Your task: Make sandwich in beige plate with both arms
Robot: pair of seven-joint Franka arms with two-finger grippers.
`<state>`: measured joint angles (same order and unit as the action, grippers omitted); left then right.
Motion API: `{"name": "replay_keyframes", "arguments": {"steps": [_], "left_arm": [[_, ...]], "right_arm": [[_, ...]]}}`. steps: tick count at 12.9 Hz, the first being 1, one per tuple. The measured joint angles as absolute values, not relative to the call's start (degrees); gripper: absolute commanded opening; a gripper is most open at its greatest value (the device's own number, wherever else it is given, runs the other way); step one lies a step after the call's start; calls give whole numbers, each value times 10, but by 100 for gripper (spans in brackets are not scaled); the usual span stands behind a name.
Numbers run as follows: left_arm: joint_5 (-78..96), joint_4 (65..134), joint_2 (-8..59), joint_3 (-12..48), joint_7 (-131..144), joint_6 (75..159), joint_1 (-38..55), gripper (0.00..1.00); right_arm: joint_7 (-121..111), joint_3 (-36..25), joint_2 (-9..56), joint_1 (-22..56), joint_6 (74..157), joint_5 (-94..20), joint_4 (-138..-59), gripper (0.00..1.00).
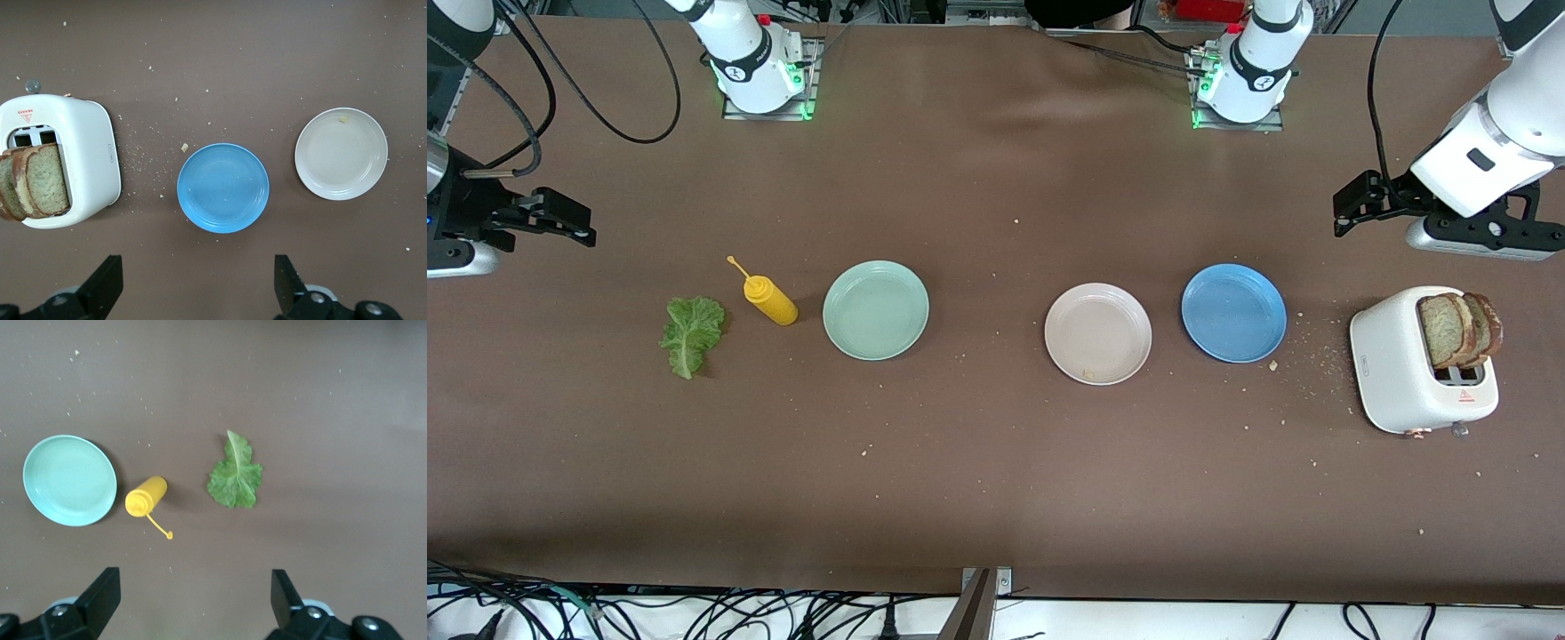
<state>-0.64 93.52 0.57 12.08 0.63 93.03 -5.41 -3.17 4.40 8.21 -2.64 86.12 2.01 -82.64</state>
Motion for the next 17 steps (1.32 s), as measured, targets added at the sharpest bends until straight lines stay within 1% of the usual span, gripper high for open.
{"name": "replay_keyframes", "arguments": {"steps": [7,12,17], "left_arm": [[-6,935,6,121,6,930,-54,100],[-6,935,6,121,6,930,-54,100],[-6,935,6,121,6,930,-54,100]], "right_arm": [[-79,33,81,-27,859,20,-828,100],[-83,17,80,-28,859,16,-828,100],[-84,15,89,-28,859,16,-832,100]]}}
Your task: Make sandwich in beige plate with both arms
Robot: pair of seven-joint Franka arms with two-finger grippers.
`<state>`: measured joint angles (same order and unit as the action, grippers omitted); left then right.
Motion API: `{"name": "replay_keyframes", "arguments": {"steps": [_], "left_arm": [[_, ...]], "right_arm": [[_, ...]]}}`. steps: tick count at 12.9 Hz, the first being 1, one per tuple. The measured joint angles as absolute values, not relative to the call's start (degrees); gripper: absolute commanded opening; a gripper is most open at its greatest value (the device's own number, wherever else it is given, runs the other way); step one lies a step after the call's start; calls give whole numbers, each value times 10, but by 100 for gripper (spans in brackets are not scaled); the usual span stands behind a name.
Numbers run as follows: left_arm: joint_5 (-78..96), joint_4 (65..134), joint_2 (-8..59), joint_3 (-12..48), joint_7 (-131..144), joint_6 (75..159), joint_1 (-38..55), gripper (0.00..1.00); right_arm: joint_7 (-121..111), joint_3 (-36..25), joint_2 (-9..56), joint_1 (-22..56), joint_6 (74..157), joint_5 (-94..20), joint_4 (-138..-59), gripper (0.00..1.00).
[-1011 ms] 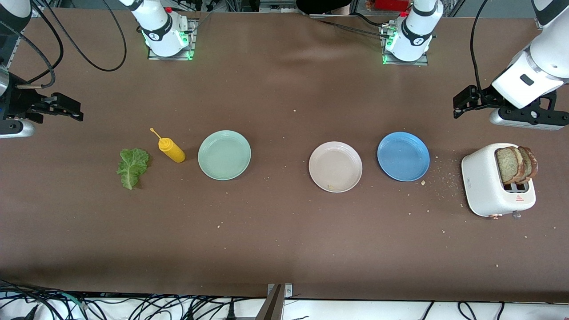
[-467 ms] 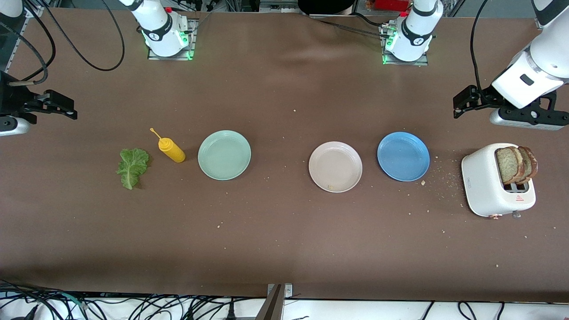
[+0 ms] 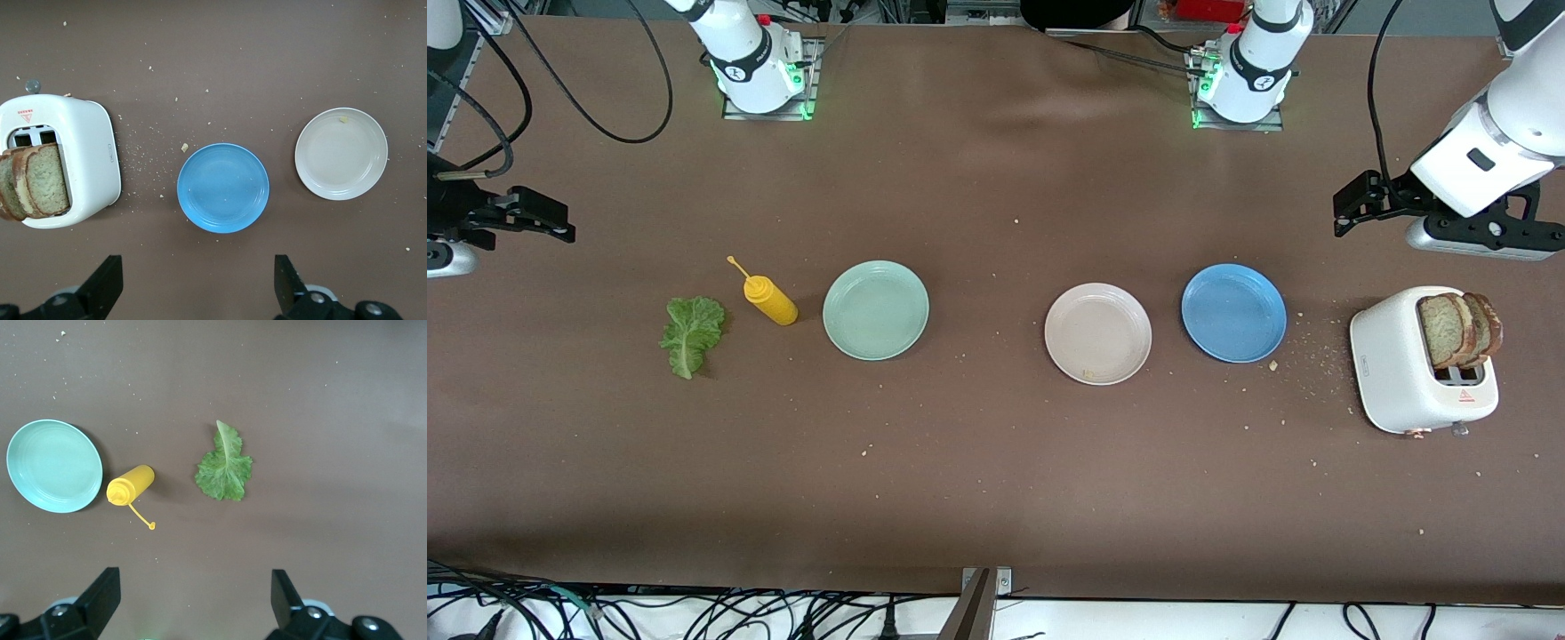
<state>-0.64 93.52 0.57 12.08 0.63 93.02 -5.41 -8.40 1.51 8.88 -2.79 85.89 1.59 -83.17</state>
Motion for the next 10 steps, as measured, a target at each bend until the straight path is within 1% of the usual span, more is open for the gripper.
{"name": "replay_keyframes", "arguments": {"steps": [10], "left_arm": [[-6,935,6,120,6,930,-54,100]], "right_arm": [[-84,13,99,-33,859,16,-832,100]]}}
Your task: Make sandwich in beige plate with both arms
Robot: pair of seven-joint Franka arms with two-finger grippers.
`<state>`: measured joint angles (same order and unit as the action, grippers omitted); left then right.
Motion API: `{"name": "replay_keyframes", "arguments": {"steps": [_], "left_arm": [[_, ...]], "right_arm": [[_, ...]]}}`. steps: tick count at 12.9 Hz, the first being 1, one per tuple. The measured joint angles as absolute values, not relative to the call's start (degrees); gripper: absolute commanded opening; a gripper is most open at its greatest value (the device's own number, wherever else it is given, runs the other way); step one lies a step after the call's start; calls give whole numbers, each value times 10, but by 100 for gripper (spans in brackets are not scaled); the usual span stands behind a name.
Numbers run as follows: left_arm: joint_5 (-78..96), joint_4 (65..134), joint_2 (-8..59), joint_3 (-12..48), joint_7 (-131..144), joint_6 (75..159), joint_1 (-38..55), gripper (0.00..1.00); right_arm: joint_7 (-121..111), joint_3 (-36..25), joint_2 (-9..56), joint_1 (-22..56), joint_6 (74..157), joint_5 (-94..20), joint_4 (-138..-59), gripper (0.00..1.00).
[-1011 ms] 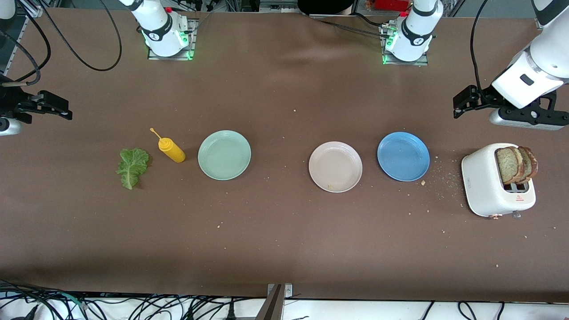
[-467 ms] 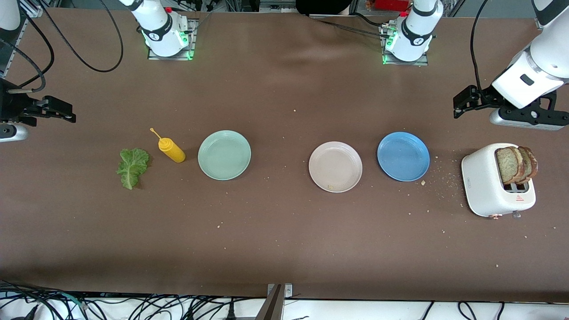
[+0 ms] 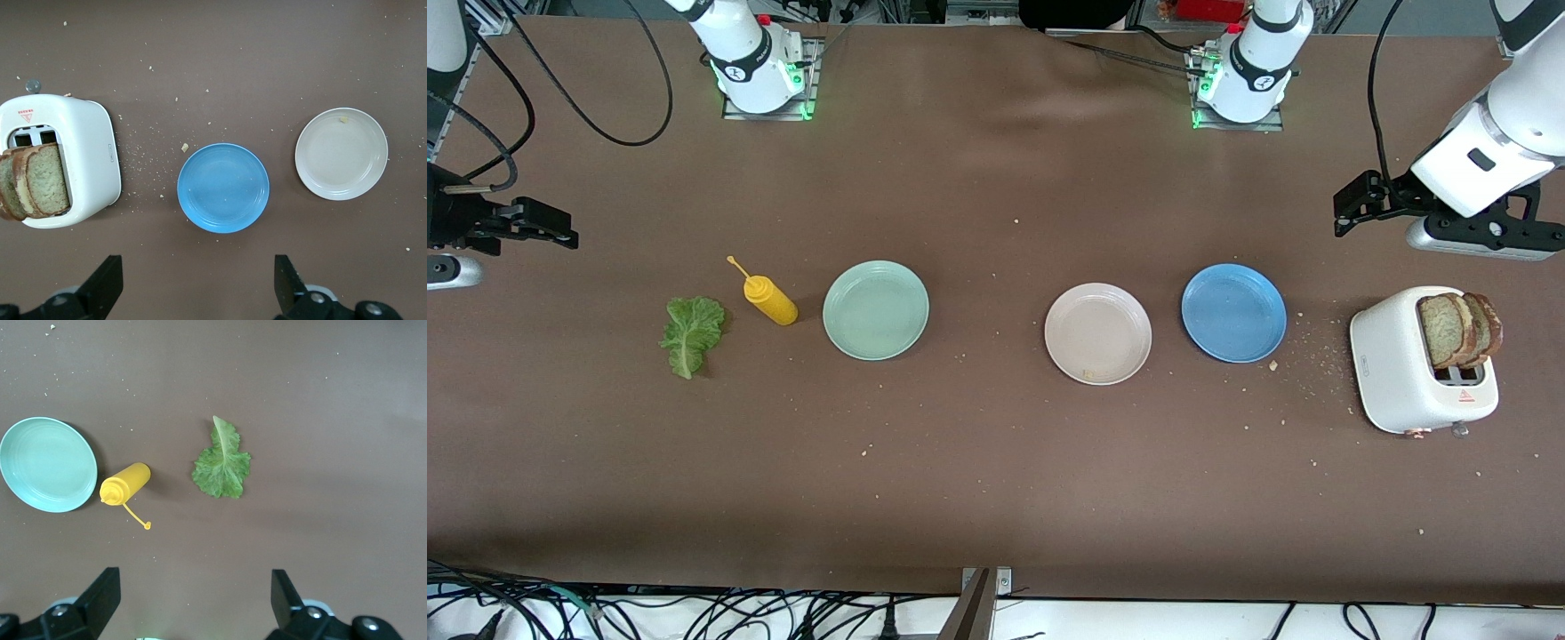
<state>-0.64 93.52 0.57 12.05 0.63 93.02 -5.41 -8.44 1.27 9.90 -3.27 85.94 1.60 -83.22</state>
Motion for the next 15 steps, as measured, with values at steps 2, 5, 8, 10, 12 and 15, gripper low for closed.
{"name": "replay_keyframes", "arguments": {"steps": [2,5,8,10,12,15], "left_arm": [[-6,935,6,120,6,930,-54,100],[-6,935,6,120,6,930,-54,100],[-6,935,6,120,6,930,-54,100],[-6,935,6,120,6,930,-54,100],[-6,935,6,120,6,930,-54,100],[-6,935,6,120,6,930,-54,100]], "right_arm": [[-87,13,99,-34,859,16,-832,100],[-89,13,99,-35,859,16,-832,100],[-89,13,99,-35,859,16,-832,100],[-90,13,99,-35,859,16,-832,100],[-90,10,99,-36,859,16,-832,100],[-91,5,99,-37,859,16,-832,100]]}}
